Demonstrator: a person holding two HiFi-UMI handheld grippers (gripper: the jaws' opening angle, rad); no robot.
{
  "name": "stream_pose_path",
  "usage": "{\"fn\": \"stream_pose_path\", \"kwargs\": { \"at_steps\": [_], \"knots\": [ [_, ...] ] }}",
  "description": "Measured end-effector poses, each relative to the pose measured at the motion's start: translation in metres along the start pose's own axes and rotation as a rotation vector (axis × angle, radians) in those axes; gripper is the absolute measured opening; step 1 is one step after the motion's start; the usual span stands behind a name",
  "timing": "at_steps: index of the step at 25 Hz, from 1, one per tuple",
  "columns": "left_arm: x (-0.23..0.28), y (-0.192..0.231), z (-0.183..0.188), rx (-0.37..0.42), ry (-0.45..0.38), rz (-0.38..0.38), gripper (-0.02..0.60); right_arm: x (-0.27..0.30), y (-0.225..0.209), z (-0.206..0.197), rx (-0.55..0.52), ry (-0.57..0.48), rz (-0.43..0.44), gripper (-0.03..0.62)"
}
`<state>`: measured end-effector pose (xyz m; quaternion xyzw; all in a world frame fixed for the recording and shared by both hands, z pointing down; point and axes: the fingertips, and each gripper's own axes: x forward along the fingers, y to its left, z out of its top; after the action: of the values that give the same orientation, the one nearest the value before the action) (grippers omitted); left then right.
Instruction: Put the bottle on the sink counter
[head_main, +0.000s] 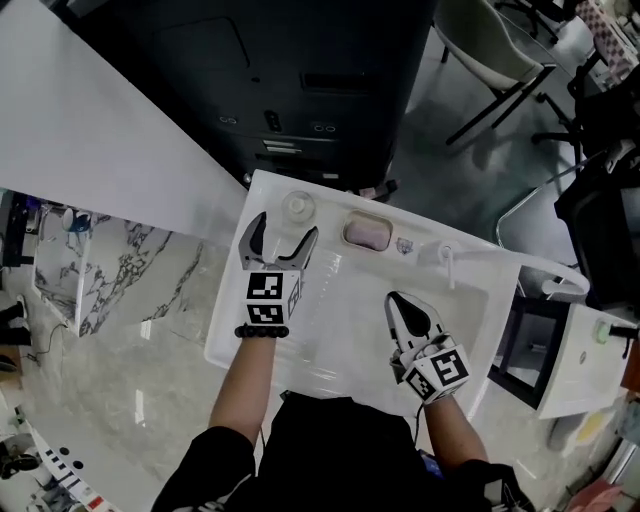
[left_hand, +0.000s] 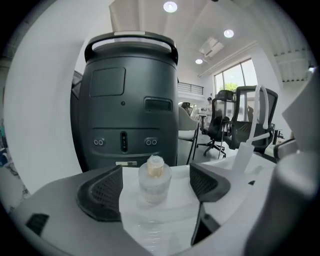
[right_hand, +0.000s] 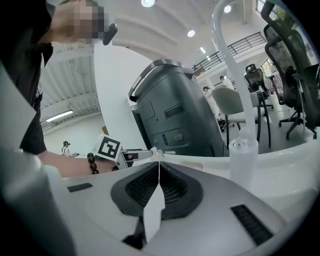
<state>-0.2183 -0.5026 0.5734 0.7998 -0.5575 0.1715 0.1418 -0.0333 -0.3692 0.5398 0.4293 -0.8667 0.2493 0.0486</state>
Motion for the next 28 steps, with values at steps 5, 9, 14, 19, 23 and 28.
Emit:
{"fn": "stream_pose_path", "kwargs": {
  "at_steps": [5,9,14,19,23,28],
  "knots": [
    [-0.053,-0.025,0.025,-0.052,-0.101,0.012,0.416,-0.029,0.013,0.022,-0.047,-0.047,0.046,0.031],
    [-0.086,-0.051,0.038,-0.056,-0.139,0.000,0.407,-0.050,0.016,0.037,-0.081,-0.095,0.075,0.031],
    [-0.126,-0.084,0.048,-0.022,-0.176,-0.005,0.292,-0.080,0.023,0.055,-0.099,-0.157,0.092,0.031],
    [-0.166,-0.107,0.056,-0.095,-0.244,-0.029,0.105,-0.104,0.030,0.067,-0.123,-0.210,0.106,0.031],
    [-0.195,-0.128,0.050,-0.107,-0.257,-0.054,0.075,-0.124,0.034,0.068,-0.138,-0.235,0.102,0.031],
    [-0.214,-0.131,0.049,-0.125,-0.284,-0.042,0.075,-0.131,0.036,0.070,-0.161,-0.255,0.088,0.029]
  ]
}}
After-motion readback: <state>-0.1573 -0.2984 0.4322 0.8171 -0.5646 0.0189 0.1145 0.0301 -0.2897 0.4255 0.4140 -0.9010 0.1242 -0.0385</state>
